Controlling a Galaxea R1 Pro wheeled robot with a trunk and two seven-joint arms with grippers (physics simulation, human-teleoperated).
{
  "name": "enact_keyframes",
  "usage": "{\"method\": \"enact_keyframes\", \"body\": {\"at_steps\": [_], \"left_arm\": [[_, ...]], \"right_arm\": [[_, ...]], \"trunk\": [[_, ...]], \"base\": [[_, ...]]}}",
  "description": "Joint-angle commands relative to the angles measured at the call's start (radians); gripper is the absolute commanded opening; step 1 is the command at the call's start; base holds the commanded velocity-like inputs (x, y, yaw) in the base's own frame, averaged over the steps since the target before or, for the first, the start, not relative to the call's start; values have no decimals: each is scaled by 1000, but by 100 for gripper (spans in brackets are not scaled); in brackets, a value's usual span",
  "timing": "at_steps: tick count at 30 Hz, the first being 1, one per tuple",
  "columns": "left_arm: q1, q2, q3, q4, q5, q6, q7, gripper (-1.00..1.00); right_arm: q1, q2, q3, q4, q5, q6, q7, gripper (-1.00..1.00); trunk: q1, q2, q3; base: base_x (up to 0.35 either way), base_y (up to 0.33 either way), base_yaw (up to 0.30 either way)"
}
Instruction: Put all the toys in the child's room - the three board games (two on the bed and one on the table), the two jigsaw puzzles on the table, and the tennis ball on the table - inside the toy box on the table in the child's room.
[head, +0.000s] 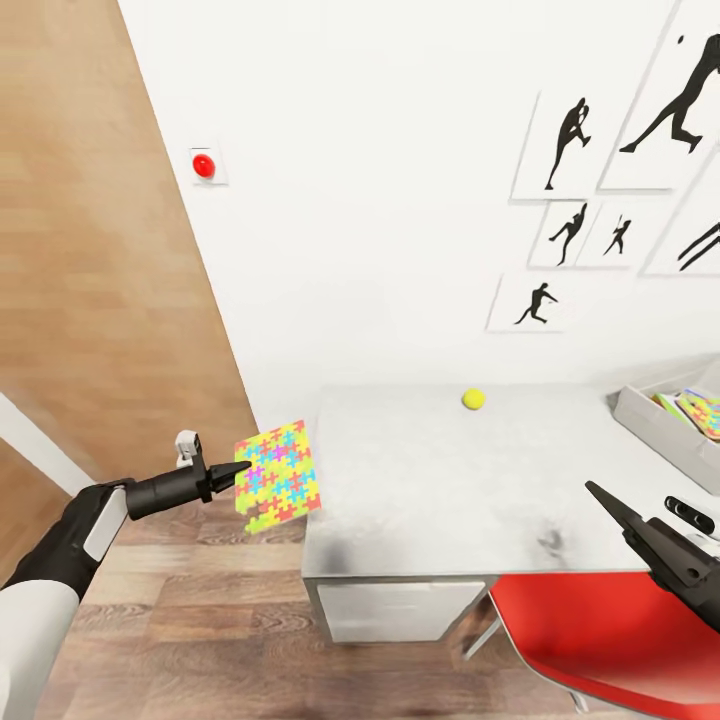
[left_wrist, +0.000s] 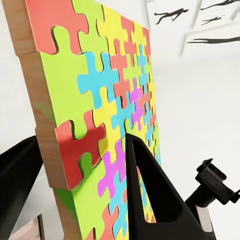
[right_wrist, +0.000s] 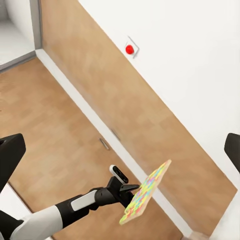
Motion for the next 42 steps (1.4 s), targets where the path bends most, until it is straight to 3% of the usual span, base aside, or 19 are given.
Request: {"method": "enact_keyframes", "body": {"at_steps": [1,42], "left_arm": [[-1,0,0,0,0,5,-2,-100],[1,2,2,0,1,5,-2,-100]], "right_arm": [[-1,0,0,0,-1,11,3,100],[-1,0,-1,-2,0,-28,4,100]], "trunk": [[1,-2,0],[1,-2,63]], "base": [[0,0,-58],[0,0,-169]]}}
